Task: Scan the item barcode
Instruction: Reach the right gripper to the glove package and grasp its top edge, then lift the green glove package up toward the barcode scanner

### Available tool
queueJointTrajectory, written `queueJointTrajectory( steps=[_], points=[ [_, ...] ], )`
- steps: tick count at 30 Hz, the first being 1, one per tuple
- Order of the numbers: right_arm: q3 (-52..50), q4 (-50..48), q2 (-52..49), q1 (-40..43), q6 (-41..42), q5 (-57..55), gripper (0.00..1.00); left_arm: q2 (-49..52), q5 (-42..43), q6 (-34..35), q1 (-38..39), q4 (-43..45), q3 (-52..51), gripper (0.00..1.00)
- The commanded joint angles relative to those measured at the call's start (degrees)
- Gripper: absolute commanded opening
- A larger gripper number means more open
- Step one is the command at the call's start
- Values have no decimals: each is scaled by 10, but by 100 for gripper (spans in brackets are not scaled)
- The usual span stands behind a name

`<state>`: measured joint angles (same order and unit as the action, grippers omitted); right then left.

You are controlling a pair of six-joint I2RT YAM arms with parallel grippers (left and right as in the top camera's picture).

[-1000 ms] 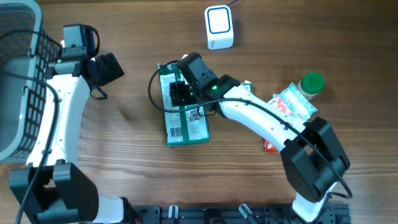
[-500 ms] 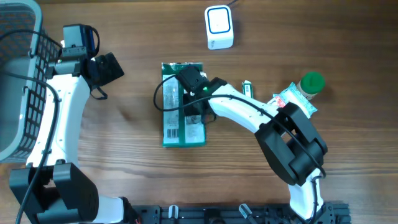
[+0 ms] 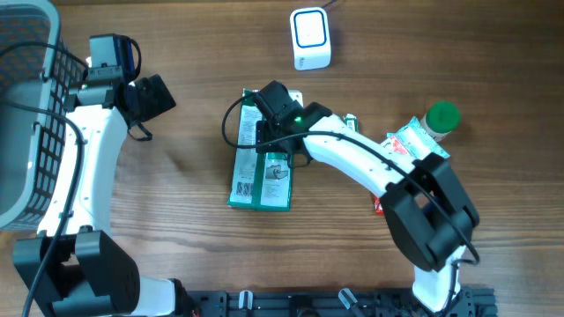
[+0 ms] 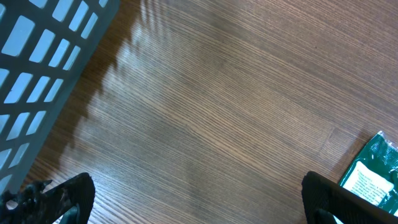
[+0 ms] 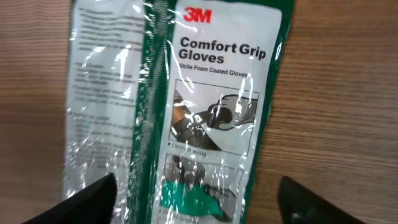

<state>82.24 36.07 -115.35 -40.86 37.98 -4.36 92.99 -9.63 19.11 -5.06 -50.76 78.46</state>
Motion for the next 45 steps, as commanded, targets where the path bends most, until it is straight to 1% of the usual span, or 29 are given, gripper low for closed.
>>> queueJointTrajectory(
  steps=[1, 5, 7, 8, 10, 12, 14, 15, 16, 18, 19, 23, 26, 30, 32, 35, 36, 38, 40, 41, 42, 45],
  points=[
    [6, -2, -54, -18, 29, -17, 78, -4, -5, -9, -4, 1, 6, 100],
    [6, -4, -95, -33, 26, -54, 78, -4, -5, -9, -4, 1, 6, 100],
    [6, -6, -109, -33, 27, -45, 78, -4, -5, -9, -3, 1, 6, 100],
    [6, -7, -111, -33, 27, -38, 75, -4, -5, -9, -4, 1, 6, 100],
    [6, -11, -116, -33, 26, -5, 57, -4, -5, -9, -4, 1, 6, 100],
    [8, -12, -112, -33, 26, -1, 41, -4, -5, -9, -4, 1, 6, 100],
    [10, -8, -101, -23, 24, 2, 15, -4, -5, -9, -3, 1, 6, 100],
    [11, -7, -87, -14, 15, 15, 4, -4, -5, -9, -4, 1, 6, 100],
    [11, -8, -73, -6, 5, 32, 4, -4, -5, -9, -4, 1, 6, 100],
    [11, -16, -33, 16, -54, 90, 4, -4, -5, -9, -4, 1, 6, 100],
    [11, -19, 19, 35, -120, 143, 4, -4, -5, -9, -4, 1, 6, 100],
    [11, -19, 89, 42, -197, 158, 4, -4, -5, -9, -4, 1, 6, 100],
    [11, -18, 131, 42, -215, 158, 4, -4, -5, -9, -4, 1, 6, 100],
    [10, -23, 142, 42, -215, 161, 4, -4, -5, -9, -4, 1, 6, 100],
    [12, -36, 145, 45, -315, 156, 4, -4, -5, -9, -4, 1, 6, 100],
    [49, -23, 155, 40, -434, 43, 4, -4, -5, -9, -4, 1, 6, 100],
    [69, -25, 159, 35, -491, 5, 4, -4, -5, -9, -4, 1, 6, 100],
    [104, -40, 162, 32, -617, -24, 4, -4, -5, -9, -4, 1, 6, 100],
    [120, -80, 162, 32, -732, -57, 5, -4, -5, -9, -4, 1, 6, 100],
    [119, -101, 162, 32, -769, -78, 4, -4, -5, -9, -4, 1, 6, 100],
    [119, -129, 159, 33, -824, -103, 4, -4, -5, -9, -3, 1, 6, 100],
    [119, -209, 141, 35, -911, -140, 4, -4, -5, -9, -4, 1, 6, 100]
  ],
)
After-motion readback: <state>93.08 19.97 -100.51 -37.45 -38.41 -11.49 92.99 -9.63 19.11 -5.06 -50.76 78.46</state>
